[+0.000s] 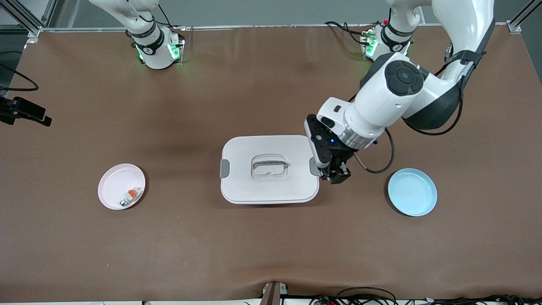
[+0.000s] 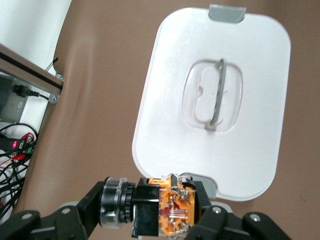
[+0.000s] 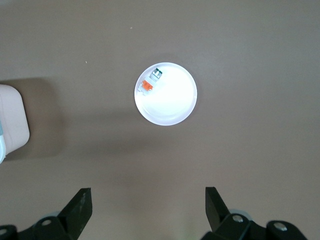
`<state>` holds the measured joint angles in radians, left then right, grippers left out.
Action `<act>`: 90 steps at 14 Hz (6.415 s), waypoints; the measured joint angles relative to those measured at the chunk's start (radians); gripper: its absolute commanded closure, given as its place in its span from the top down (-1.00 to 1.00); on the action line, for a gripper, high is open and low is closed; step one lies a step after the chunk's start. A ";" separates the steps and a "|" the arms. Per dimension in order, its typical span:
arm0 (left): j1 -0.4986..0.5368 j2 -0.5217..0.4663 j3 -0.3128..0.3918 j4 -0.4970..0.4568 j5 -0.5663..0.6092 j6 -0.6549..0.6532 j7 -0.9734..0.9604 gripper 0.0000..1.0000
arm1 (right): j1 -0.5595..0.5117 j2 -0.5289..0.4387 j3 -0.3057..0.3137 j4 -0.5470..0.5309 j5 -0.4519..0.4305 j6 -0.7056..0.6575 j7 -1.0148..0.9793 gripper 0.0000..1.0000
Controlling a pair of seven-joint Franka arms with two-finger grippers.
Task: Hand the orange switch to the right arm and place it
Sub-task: 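Carry the switch with the left gripper above the white box, then hold the switch with the left gripper while the right gripper approaches, then bring the open right gripper around the switch beside the left gripper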
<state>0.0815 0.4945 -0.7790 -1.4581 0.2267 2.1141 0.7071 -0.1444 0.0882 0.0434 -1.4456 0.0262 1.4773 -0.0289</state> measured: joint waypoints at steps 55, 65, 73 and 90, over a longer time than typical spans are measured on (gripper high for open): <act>-0.108 0.008 -0.086 0.050 -0.001 -0.022 -0.030 -1.00 | 0.321 -0.034 0.017 -0.219 0.584 0.328 0.469 1.00; -0.107 0.008 -0.086 0.050 -0.001 -0.020 -0.030 -1.00 | 0.454 0.001 0.026 -0.221 0.607 0.619 0.357 1.00; -0.108 0.008 -0.086 0.050 -0.001 -0.020 -0.030 -1.00 | 0.512 0.095 0.026 -0.285 0.898 0.779 0.145 1.00; -0.109 0.010 -0.086 0.050 -0.001 -0.021 -0.030 -1.00 | 0.654 0.143 0.028 -0.304 1.031 0.891 0.068 1.00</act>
<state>-0.0274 0.5041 -0.8652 -1.4080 0.2257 2.0936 0.6769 0.5098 0.2313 0.0712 -1.7491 1.0569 2.3687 0.0395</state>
